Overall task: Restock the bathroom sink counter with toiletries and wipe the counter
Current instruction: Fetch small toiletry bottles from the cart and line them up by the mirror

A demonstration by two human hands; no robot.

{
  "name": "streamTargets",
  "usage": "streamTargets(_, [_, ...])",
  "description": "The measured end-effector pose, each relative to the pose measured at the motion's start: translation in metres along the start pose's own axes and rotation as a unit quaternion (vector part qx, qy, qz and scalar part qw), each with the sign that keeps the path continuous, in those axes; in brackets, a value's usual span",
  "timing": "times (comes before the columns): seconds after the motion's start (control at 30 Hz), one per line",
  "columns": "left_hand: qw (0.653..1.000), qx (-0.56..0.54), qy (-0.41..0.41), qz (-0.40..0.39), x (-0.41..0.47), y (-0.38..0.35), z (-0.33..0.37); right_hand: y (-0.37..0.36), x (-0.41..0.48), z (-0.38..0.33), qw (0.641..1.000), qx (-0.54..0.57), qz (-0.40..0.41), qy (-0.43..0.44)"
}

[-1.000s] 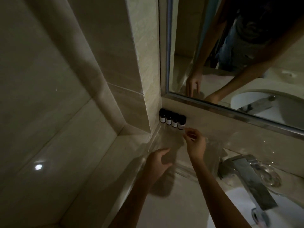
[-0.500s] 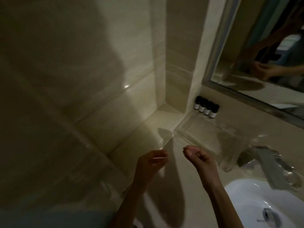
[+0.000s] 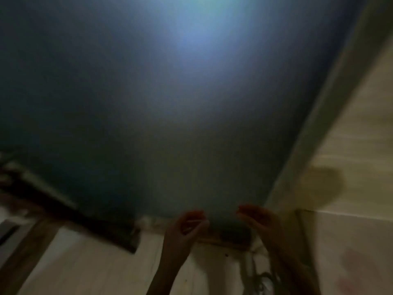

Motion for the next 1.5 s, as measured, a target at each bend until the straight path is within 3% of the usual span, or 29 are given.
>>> streamTargets(0.17, [0.975,-0.039,0.000,0.217,-0.082,0.163,-0.031,-0.170,-0.024,0.017,0.977,-0.064,-0.204,-0.013])
streamTargets(0.3, [0.925,-0.056,0.011,0.375,-0.162,0.265,-0.063,-0.296,-0.070,0.024,0.931,-0.096,-0.353,-0.018])
streamTargets(0.5, [0.850,-0.098,0.028,0.517,-0.235,0.353,-0.099,-0.436,-0.131,0.041,0.863,-0.106,-0.493,-0.040])
streamTargets(0.73, [0.814,-0.081,0.047,0.573,-0.251,0.471,-0.129,-0.595,-0.166,0.061,0.817,-0.071,-0.572,-0.010])
streamTargets(1.1, [0.775,-0.064,0.054,0.627,-0.250,0.672,-0.127,-0.831,-0.185,0.066,0.772,-0.041,-0.635,0.005])
streamTargets(1.5, [0.794,-0.072,0.065,0.600,-0.188,0.808,-0.157,-0.956,-0.164,0.098,0.778,-0.088,-0.622,0.017])
Point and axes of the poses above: each hand's wrist, its own x-axis towards the middle knuckle, its own y-axis out of the back of the hand, z = x × y, the point moved 6 cm from there along x, towards the middle knuckle, and after that the axes turned 5 degrees about y, right-handed, at the moved point
